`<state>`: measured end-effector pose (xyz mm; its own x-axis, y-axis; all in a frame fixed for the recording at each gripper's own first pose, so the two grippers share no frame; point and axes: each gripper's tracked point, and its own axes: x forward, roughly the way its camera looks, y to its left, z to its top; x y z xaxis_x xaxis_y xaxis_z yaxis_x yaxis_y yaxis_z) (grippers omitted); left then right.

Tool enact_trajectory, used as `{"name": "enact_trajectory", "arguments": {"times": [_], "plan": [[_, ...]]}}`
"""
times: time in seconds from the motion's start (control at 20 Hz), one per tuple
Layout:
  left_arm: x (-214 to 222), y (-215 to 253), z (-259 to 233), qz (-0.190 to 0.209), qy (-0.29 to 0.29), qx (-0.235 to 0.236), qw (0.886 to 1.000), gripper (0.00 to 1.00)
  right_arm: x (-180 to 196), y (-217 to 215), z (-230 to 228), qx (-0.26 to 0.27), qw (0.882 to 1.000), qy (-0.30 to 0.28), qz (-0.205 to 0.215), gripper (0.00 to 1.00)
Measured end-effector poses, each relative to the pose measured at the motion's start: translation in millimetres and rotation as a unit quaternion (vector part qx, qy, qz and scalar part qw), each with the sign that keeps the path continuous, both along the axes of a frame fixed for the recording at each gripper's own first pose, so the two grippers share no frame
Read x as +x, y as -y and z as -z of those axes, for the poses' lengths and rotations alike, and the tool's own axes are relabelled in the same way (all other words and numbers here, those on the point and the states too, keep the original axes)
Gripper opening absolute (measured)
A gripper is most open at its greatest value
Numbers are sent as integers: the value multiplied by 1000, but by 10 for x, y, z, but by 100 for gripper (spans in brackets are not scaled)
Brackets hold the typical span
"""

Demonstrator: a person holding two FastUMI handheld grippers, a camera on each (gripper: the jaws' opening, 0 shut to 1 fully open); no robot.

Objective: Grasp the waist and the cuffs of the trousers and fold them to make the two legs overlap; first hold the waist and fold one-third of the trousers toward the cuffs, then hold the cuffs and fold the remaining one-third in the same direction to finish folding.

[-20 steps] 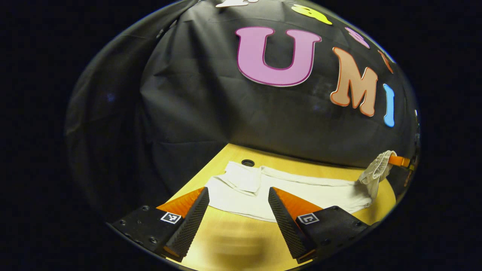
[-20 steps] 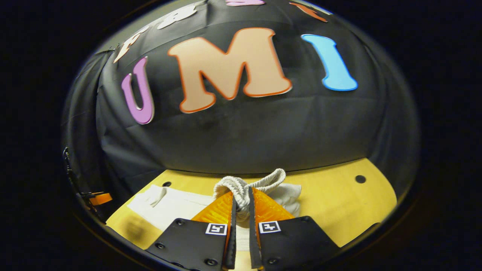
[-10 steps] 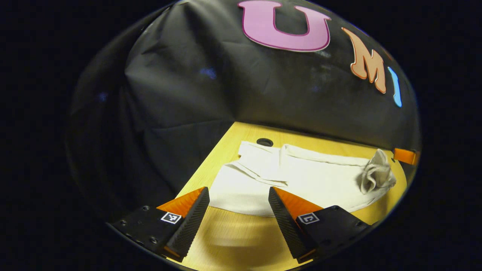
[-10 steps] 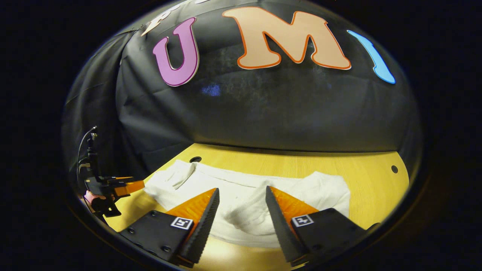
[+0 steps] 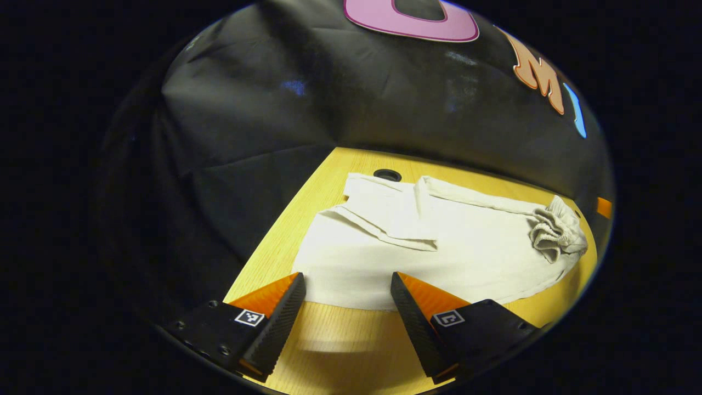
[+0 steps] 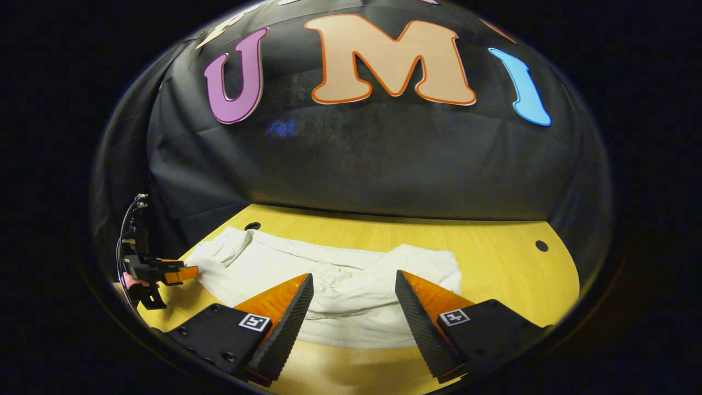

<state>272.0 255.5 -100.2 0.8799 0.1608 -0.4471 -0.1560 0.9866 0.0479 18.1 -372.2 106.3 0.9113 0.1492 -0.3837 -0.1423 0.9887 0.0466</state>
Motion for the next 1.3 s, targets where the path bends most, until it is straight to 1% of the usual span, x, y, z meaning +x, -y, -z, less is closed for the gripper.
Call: {"name": "enact_trajectory", "arguments": {"times": [0.05, 0.1, 0.15, 0.2, 0.45, 0.5, 0.55, 0.6, 0.65, 0.7, 0.75, 0.8, 0.85, 0.9, 0.95, 1.0, 1.05, 1.1, 1.15, 1.2, 1.3], "plan": [[21, -8, -2, -1, 0, 5, 1000, 95, -17, 70, -19, 2, 1000, 1, 8, 92], [16, -17, 4, -2, -3, 7, 1000, 94, -36, 126, -11, 4, 1000, 0, 16, 96], [4, -20, 26, -3, -9, 10, 1000, 93, -2, 151, 58, 5, 1000, -4, 25, 96], [-3, -27, 37, -3, -14, 14, 1000, 93, -71, 231, -16, 9, 999, -5, 31, 92], [36, 12, 48, 9, -20, 24, 999, 91, -174, 368, -96, 14, 999, 2, 48, 92], [44, 52, 55, 14, -23, 21, 999, 89, -182, 384, -96, 15, 999, 2, 51, 96], [47, 82, 68, 19, -28, 21, 999, 78, -203, 398, -90, 18, 999, -1, 51, 96], [67, 126, 57, 26, -28, 20, 999, 73, -217, 408, -81, 19, 998, -1, 52, 92], [75, 171, 67, 33, -29, 17, 999, 61, -236, 426, -74, 19, 998, -3, 53, 92], [89, 215, 73, 39, -28, 12, 999, 51, -265, 443, -53, 19, 998, -5, 54, 92], [113, 256, 53, 43, -20, 2, 999, 34, -287, 455, -50, 20, 998, -7, 54, 92], [146, 266, 27, 41, -8, -11, 999, 24, -304, 473, -37, 20, 998, -10, 55, 92], [151, 262, 9, 36, 6, -29, 999, 9, -334, 499, -41, 16, 998, -12, 56, 92], [154, 258, -15, 26, 15, -56, 998, 2, -348, 534, -59, 11, 998, -10, 56, 92], [142, 279, -5, 16, 21, -84, 996, 0, -355, 568, -79, 6, 998, -9, 57, 92], [145, 266, -26, 6, 31, -106, 994, 0, -382, 604, -81, 2, 998, -9, 58, 96], [148, 258, -31, -3, 35, -124, 992, 0, -403, 650, -95, 0, 998, -10, 59, 96], [135, 242, -40, -12, 37, -135, 990, 0, -407, 690, -106, -1, 998, -10, 61, 92], [142, 259, -82, -17, 44, -145, 988, 0, -416, 732, -119, -2, 998, -10, 63, 92], [155, 275, -162, -18, 56, -155, 986, 0, -417, 762, -127, -1, 998, -9, 64, 96], [162, 356, -347, -13, 78, -169, 982, 0, -433, 833, -162, -1, 998, -7, 65, 96]]}}
